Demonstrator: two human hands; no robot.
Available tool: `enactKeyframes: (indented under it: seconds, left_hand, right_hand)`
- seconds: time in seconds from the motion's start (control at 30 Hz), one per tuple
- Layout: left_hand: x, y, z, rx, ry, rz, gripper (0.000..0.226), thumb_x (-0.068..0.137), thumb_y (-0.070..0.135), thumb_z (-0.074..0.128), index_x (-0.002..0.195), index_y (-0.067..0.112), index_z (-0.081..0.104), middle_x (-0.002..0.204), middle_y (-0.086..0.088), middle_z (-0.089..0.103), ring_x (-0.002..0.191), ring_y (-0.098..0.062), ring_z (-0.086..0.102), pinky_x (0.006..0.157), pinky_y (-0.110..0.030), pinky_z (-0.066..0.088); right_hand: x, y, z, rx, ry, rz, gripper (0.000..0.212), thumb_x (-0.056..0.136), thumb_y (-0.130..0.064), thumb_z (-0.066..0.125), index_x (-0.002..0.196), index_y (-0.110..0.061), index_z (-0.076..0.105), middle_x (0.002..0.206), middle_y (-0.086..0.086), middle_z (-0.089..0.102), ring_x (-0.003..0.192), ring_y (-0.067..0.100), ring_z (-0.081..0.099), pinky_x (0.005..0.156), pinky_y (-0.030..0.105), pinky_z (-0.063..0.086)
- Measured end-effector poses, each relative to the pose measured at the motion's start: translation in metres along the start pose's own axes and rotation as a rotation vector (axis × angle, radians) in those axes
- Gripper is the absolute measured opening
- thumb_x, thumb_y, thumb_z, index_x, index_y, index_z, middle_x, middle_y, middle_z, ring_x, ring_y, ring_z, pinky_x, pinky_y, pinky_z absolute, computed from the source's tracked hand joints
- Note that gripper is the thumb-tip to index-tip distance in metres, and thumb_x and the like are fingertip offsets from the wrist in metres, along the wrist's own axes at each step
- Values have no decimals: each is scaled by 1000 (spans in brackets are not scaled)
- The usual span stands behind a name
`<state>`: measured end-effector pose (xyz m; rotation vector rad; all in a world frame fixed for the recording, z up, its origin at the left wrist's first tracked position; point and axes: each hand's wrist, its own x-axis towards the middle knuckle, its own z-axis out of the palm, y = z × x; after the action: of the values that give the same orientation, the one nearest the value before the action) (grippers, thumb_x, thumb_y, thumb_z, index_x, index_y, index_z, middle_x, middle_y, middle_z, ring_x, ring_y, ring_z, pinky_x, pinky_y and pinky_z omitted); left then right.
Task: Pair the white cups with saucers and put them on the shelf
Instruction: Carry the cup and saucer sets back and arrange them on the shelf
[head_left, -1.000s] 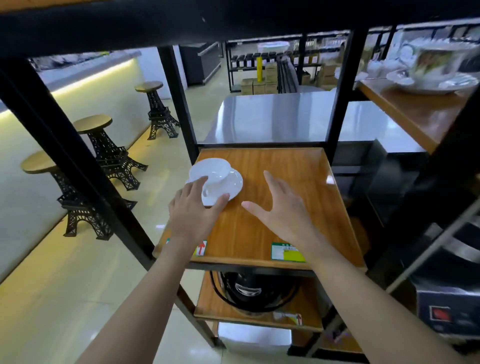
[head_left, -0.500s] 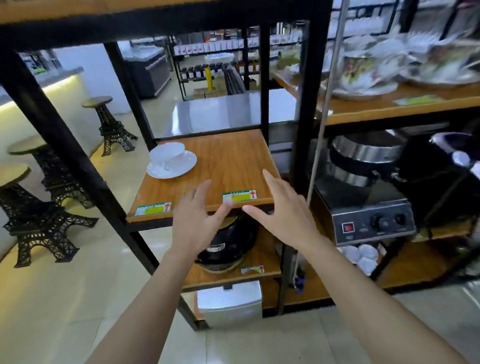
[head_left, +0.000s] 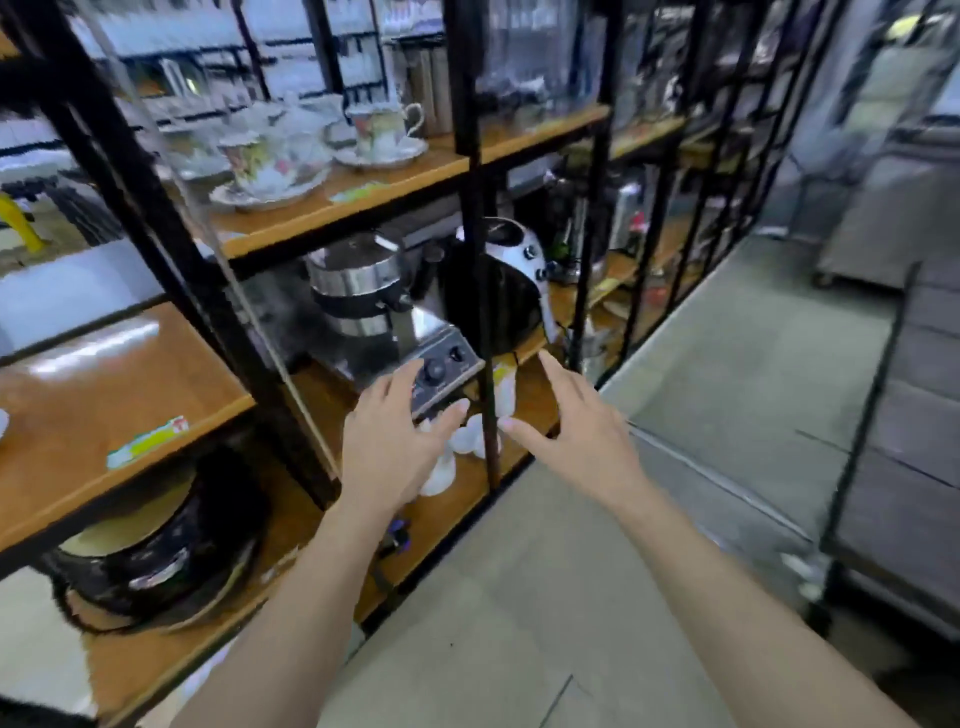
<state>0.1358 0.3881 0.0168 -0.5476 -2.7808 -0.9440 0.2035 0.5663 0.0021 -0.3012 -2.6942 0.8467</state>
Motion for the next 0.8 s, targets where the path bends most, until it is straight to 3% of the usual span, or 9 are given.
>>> enactKeyframes:
  seconds: [0.3, 0.43, 0.53, 0.6, 0.8]
  left_hand:
    - [-6, 195, 144, -84, -251, 317, 78, 78, 66, 46, 141, 20, 43, 140, -6, 51, 131, -26, 43, 107, -41, 35]
    - [-34, 293, 213, -127, -362, 426, 77, 79, 64, 52, 141, 18, 44, 141, -7, 51, 131, -26, 43, 107, -41, 35]
    - [-56, 358, 256, -153, -431, 492, 88, 72, 73, 42, 140, 17, 44, 139, -8, 53, 131, -27, 44, 107, -37, 33]
    - [-69, 397, 279, -184, -476, 530, 77, 80, 64, 53, 140, 18, 44, 140, -6, 51, 131, -25, 43, 105, -35, 33]
    - [-104, 481, 340, -234, -575, 641, 67, 84, 55, 56, 140, 20, 43, 142, -6, 49, 131, -26, 43, 103, -37, 34]
  right_hand:
    - [-86, 167, -138, -77, 254, 369, 86, 80, -65, 51, 150, -33, 11, 141, 6, 44, 130, 28, 42, 107, 46, 32]
    - [-136, 246, -200, -114, 332, 463, 87, 80, -65, 50, 150, -30, 13, 147, 2, 40, 136, 25, 37, 107, 46, 31]
    - [-174, 298, -244, -108, 367, 546, 88, 79, -69, 47, 150, -31, 12, 151, 0, 36, 138, 22, 34, 111, 49, 28]
    - [-198, 327, -269, -92, 412, 592, 87, 79, -69, 47, 150, -33, 12, 150, 1, 37, 136, 23, 38, 109, 51, 32]
    - [-259, 392, -320, -136, 520, 755, 86, 81, -61, 54, 150, -30, 14, 144, 2, 42, 129, 22, 43, 105, 43, 36]
